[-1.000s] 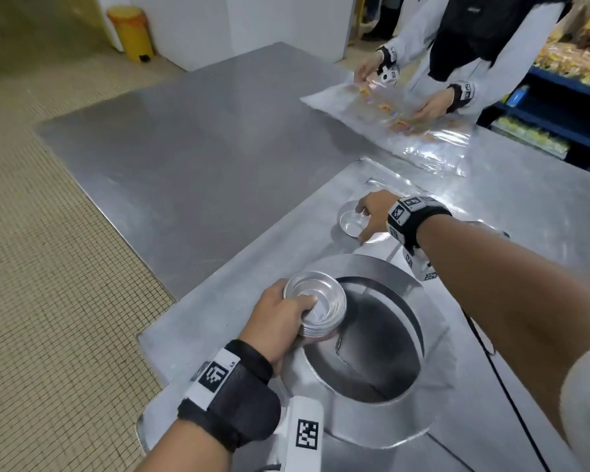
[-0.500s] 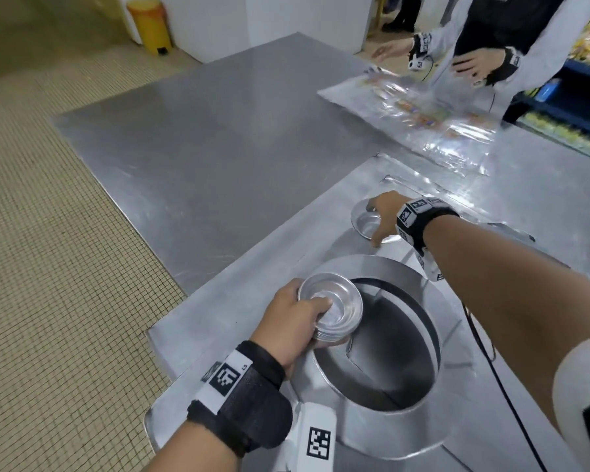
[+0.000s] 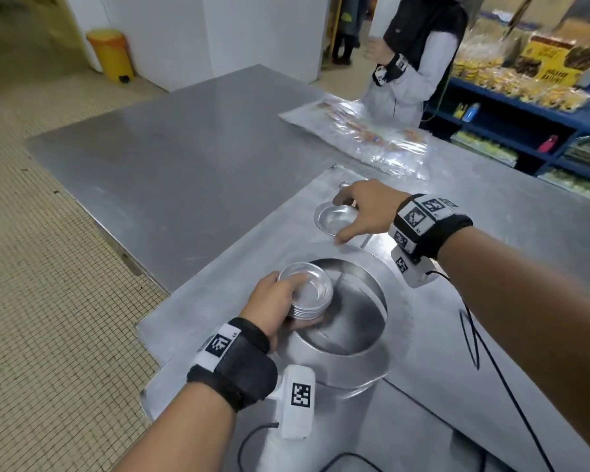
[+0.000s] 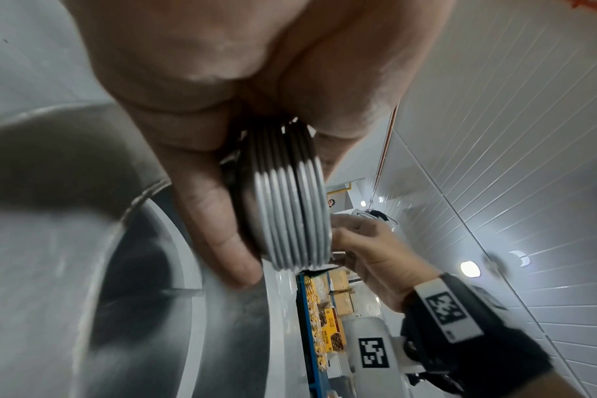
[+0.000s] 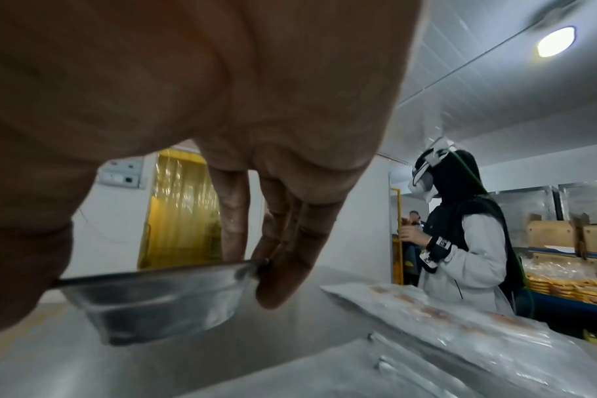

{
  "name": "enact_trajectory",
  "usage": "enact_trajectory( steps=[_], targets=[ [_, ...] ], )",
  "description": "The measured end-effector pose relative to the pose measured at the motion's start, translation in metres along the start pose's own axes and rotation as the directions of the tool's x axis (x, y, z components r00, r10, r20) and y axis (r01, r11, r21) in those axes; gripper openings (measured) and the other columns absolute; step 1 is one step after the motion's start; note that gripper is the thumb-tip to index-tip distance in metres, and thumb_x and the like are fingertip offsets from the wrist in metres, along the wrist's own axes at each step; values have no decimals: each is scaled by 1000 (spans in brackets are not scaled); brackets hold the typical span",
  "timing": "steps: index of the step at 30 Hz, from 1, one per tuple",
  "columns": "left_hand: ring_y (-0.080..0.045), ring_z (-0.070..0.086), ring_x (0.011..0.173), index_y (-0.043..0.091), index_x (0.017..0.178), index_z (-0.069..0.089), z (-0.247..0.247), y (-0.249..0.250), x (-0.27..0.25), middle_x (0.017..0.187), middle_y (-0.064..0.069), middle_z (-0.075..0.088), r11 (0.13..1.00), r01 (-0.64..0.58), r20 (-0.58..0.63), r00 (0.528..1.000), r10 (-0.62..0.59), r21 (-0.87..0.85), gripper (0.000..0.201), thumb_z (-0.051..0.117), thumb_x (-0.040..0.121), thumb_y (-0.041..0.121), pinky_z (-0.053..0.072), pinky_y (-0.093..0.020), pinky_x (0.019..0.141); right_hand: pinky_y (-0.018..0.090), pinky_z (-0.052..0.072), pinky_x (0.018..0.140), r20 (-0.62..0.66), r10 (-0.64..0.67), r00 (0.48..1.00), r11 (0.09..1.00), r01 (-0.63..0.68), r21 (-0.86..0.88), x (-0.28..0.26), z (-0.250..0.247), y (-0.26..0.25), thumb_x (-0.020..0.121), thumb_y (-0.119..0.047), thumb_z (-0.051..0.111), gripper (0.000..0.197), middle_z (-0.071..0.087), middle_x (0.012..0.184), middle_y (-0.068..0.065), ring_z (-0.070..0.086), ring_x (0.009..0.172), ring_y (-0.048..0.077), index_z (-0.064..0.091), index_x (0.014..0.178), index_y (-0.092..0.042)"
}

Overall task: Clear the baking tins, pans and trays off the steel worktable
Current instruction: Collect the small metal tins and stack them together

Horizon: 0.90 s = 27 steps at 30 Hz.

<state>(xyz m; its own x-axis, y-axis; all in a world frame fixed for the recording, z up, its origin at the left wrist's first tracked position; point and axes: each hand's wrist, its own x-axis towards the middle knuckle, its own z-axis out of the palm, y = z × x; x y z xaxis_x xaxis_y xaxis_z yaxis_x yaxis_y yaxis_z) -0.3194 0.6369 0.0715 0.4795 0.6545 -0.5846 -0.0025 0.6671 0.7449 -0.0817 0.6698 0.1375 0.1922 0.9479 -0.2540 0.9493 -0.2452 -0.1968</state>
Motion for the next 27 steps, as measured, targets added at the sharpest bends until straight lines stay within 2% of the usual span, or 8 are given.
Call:
enact_trajectory(
  steps=[4, 7, 10, 14, 17, 20, 24, 27],
  targets=[
    [-35, 72, 94, 13, 109, 72, 7, -8, -18, 108, -19, 73, 1000, 24, 104, 994, -22, -18, 47, 62, 90, 55, 58, -55, 82, 28, 48, 84, -69, -78, 995, 997, 79, 9, -59, -3, -23, 58, -60, 83, 82, 59, 112, -4, 54, 94, 12, 60, 127, -22],
    [-32, 73, 92, 20, 116, 71, 14, -15, -31, 108, -15, 74, 1000, 12, 175, 985, -13, 7, 58, 55, 87, 68, 59, -53, 80, 18, 36, 73, -110, -101, 989, 995, 103, 12, -104, 2, -35, 63, -53, 85, 70, 51, 101, -9, 48, 90, 9, 62, 122, -23],
    [-32, 73, 95, 25, 119, 69, 23, -22, -46, 108, -14, 74, 999, 13, 249, 968, -22, 39, 59, 50, 87, 71, 58, -55, 84, 19, 42, 76, -141, -80, 987, 994, 89, 59, -143, 14, -45, 54, -64, 77, 73, 57, 101, -7, 54, 92, 12, 64, 115, -26],
    [-34, 72, 98, 27, 118, 68, 32, -32, -60, 109, -14, 74, 998, 23, 280, 959, -36, 50, 51, 60, 85, 65, 54, -59, 90, 32, 49, 89, -159, -47, 986, 989, 68, 133, -184, 32, -51, 56, -60, 77, 71, 60, 106, -4, 55, 97, 12, 64, 117, -25],
    [-35, 73, 86, 19, 117, 65, 40, -42, -64, 105, -18, 74, 993, 36, 244, 968, -62, 111, 37, 67, 90, 44, 58, -55, 82, 32, 49, 89, -174, -24, 984, 977, 60, 203, -211, 48, -54, 62, -50, 80, 59, 59, 104, -2, 54, 99, 13, 61, 115, -32],
    [-39, 71, 89, 6, 121, 62, 49, -57, -71, 106, -24, 70, 990, 26, 235, 970, -59, 141, 34, 63, 92, 22, 57, -57, 84, 34, 48, 93, -207, 12, 978, 973, 36, 227, -232, 65, -51, 62, -53, 78, 68, 56, 110, -5, 51, 104, 11, 59, 123, -30],
    [-33, 69, 70, 0, 117, 60, 58, -80, -87, 90, -22, 66, 985, 3, 277, 959, -51, 172, 25, 53, 93, 5, 61, -43, 63, 35, 49, 91, -230, 50, 972, 964, 13, 265, -267, 86, -44, 63, -54, 77, 60, 57, 109, -4, 53, 102, 13, 64, 114, -25],
    [-30, 66, 72, 4, 116, 62, 65, -99, -104, 88, -16, 66, 971, -47, 309, 951, -28, 234, 26, 51, 93, 1, 61, -39, 60, 34, 48, 92, -233, 97, 968, 948, -18, 317, -298, 100, -39, 65, -51, 80, 59, 59, 112, -4, 54, 104, 13, 65, 115, -25]
  ],
)
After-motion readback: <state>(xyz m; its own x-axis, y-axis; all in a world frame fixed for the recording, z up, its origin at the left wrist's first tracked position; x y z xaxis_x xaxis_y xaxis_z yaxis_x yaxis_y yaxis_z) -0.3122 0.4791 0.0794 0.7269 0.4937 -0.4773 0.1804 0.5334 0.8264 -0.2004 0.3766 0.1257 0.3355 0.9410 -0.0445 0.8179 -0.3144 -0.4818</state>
